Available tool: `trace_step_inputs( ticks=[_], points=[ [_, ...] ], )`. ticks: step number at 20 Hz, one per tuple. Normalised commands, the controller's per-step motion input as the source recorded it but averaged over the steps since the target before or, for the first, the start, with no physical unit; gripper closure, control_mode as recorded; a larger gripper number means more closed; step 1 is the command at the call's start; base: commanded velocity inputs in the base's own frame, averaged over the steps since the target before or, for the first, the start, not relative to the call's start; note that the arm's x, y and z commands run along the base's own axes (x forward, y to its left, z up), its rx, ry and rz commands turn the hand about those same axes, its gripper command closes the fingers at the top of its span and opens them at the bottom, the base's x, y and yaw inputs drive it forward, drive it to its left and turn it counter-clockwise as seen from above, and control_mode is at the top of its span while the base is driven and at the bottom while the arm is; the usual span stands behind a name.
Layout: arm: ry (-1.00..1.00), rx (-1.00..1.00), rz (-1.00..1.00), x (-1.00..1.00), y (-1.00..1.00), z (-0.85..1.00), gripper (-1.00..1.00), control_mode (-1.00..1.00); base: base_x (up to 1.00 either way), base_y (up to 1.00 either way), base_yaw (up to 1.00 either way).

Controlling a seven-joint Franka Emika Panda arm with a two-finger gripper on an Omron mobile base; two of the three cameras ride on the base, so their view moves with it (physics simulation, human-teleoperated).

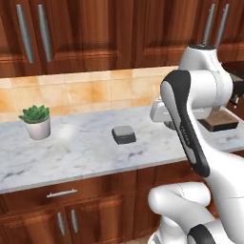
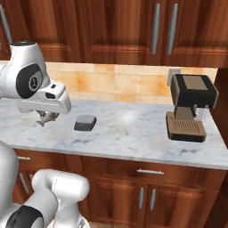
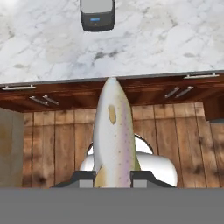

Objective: Take the fish from the fridge and place it on the digital scale on the counter by the fridge. Wait a few seconds for a reading, then move it to the plate on the dining counter.

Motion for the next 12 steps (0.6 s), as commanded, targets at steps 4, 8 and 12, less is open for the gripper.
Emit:
trace_step_inputs(
  ticks=[4,8,12],
  points=[
    [0.00,0.00,0.00,0.00,0.00,0.00,1.00,1.00,0.49,0.00,-0.21],
    [0.00,0.00,0.00,0.00,0.00,0.00,1.00,1.00,0.72,0.04,-0.08],
    [0.00,0.00,0.00,0.00,0.00,0.00,1.00,1.00,0.54,0.02,-0.01]
  ],
)
